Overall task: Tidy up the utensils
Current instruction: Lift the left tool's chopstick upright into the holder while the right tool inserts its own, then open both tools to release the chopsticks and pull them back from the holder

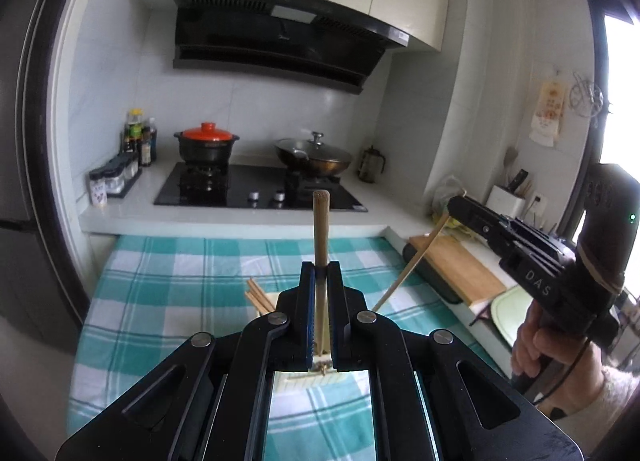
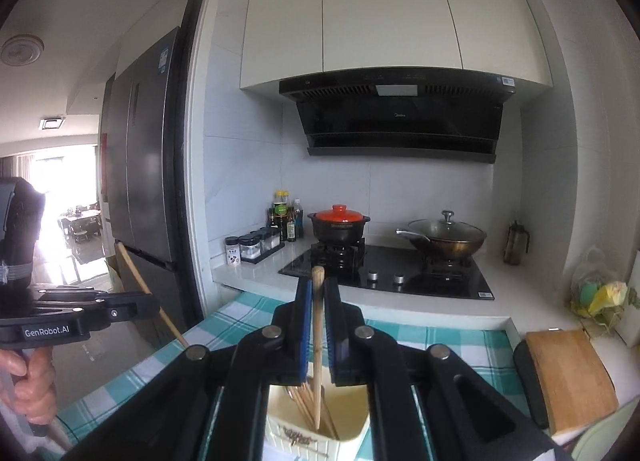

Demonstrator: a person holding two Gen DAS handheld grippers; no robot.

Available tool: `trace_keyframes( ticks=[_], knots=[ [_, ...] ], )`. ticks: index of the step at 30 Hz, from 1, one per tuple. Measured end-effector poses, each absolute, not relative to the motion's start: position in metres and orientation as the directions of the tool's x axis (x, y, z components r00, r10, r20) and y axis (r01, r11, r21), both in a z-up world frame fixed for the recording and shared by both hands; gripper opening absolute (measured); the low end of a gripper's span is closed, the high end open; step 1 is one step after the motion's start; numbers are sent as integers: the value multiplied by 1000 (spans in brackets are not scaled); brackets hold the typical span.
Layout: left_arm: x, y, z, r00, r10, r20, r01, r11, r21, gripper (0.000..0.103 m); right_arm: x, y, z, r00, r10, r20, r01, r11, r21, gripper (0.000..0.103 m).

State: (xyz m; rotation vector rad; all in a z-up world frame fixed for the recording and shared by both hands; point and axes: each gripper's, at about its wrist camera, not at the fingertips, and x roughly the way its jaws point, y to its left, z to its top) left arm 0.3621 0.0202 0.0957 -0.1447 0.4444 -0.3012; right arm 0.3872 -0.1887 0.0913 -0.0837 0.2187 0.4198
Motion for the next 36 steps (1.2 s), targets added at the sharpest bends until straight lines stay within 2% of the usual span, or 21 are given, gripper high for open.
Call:
trace_keyframes(
  ticks=[3,5,9,11,15,17,19,21,23,25,27,31,36],
  knots=[
    [400,12,82,845,-289,-450,223,955,-194,4,426,-174,73,884,355,-306,-398,913,-90,7],
    [426,9,67,817,-284,-501,206,957,-206,4,455,-167,56,851,335,-405,-411,904,-117,7],
    [473,3,28,723,-294,-625,180,954,-240,4,509,-162,17,735,317,-600,-426,904,-44,7],
    [489,1,9,688,-286,-667,157,956,-249,4,528,-161,-1,674,340,-655,-443,896,10,7],
    [510,1,-19,648,-255,-717,109,964,-244,5,546,-161,-21,638,382,-668,-436,895,95,9],
    [510,5,-23,655,-245,-715,92,965,-247,19,548,-169,-24,622,431,-654,-417,889,189,17],
    [499,10,-19,681,-223,-698,80,970,-231,57,540,-177,-19,641,460,-615,-405,883,238,33],
    [479,13,-11,717,-191,-670,82,978,-191,64,524,-185,-10,685,451,-572,-390,890,235,48],
    [454,13,-3,748,-160,-644,91,986,-139,71,501,-193,0,725,436,-533,-382,899,215,51],
    [423,11,4,782,-114,-613,82,993,-79,92,468,-199,8,763,397,-510,-363,916,171,66],
    [390,4,8,819,-69,-569,66,997,-27,102,434,-204,12,803,355,-480,-335,933,129,74],
    [335,-8,3,858,43,-511,-22,999,48,102,373,-207,8,830,274,-485,-276,959,70,85],
    [288,-15,4,867,125,-482,-91,991,94,102,306,-207,3,842,206,-498,-233,972,8,91]
  ],
)
